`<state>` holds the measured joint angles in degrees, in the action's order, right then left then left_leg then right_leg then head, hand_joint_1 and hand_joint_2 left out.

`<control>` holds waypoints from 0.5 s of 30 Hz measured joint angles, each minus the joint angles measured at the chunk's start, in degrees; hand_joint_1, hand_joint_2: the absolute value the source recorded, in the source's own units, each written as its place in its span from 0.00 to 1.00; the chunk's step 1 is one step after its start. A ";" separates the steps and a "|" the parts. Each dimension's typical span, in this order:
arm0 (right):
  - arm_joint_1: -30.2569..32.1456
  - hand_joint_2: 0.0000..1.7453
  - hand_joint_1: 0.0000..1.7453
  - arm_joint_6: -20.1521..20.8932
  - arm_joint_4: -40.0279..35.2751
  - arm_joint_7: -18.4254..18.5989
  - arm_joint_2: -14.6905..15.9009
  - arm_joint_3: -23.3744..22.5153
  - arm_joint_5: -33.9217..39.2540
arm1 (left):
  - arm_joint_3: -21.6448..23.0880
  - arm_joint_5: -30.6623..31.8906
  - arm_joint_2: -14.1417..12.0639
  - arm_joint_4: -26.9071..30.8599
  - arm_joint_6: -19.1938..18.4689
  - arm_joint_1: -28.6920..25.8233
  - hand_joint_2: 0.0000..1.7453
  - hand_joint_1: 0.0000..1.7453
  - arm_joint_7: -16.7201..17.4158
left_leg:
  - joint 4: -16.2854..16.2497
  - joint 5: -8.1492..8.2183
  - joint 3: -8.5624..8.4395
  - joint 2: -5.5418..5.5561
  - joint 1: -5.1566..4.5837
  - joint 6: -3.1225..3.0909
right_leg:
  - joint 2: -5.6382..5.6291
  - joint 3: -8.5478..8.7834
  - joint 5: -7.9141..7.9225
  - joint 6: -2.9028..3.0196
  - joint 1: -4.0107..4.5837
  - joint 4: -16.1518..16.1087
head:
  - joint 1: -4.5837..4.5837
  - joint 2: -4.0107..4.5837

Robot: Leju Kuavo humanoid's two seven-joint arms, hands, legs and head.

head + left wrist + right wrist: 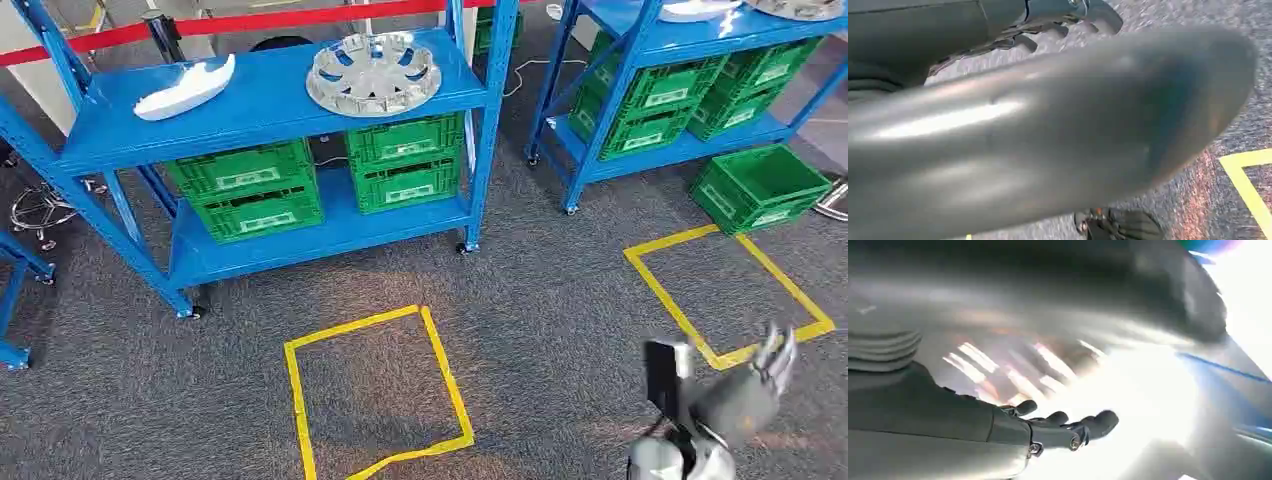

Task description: Take the parts from the cabinet and place them on the table.

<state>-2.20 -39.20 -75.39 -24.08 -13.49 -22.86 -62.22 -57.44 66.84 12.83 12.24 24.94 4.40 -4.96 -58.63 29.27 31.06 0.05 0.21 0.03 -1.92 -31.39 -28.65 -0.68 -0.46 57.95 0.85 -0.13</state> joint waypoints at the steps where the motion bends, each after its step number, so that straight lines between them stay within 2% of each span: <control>1: -0.14 1.00 0.00 -0.43 -1.71 1.11 0.00 2.75 -7.07 | -0.13 0.11 0.04 -0.07 0.04 0.33 0.00 0.00 -0.04 | 0.00 0.00 -0.07 -0.04 0.01 0.00 | -0.02 0.01 0.00 0.00 0.01 -0.01 | 0.02 0.00; 2: -0.05 1.00 0.00 -0.60 -3.98 2.48 0.05 6.43 -13.14 | -0.35 0.11 0.09 -0.20 0.09 0.64 0.00 0.00 -0.15 | 0.00 -0.05 -0.04 0.05 0.02 0.03 | 0.05 0.05 0.00 0.00 0.02 0.00 | 0.02 0.02; 3: 0.04 1.00 0.00 -0.71 -5.48 3.50 0.07 9.11 -14.35 | -0.72 0.13 0.15 -0.24 0.11 0.75 0.00 0.00 -0.33 | 0.00 -0.11 0.01 0.22 0.01 0.08 | 0.16 0.05 0.00 0.00 0.01 0.00 | 0.04 0.00; 7: -0.06 1.00 0.00 -0.19 -9.12 5.63 0.52 18.72 -13.09 | -1.09 0.11 0.24 -0.44 0.11 0.72 0.00 0.00 -0.57 | 0.01 -0.16 0.04 0.29 0.03 0.16 | 0.24 0.03 0.00 0.01 0.03 0.02 | 0.02 0.00; 11: -0.09 1.00 0.00 1.98 -10.16 7.65 1.75 26.00 -15.18 | -1.53 0.02 0.26 -0.57 0.02 0.81 0.00 0.00 -0.87 | 0.01 -0.16 0.04 0.26 0.03 0.16 | 0.25 0.02 0.01 0.02 0.03 0.03 | 0.02 0.00; 15: -0.16 1.00 0.00 3.61 -10.20 8.06 2.76 31.49 -17.34 | -1.92 0.02 0.26 -0.64 -0.02 0.80 0.00 0.00 -0.77 | 0.01 -0.16 0.09 0.31 0.03 0.16 | 0.27 0.00 0.00 0.02 0.03 0.03 | 0.02 0.00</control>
<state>-2.36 -35.58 -85.59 -16.02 -10.73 8.63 -79.56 -59.36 66.86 13.09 11.61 24.92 5.21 -5.73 -58.62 29.10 31.15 0.37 0.24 0.20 -1.65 -31.39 -28.64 -0.66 -0.44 57.98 0.87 -0.13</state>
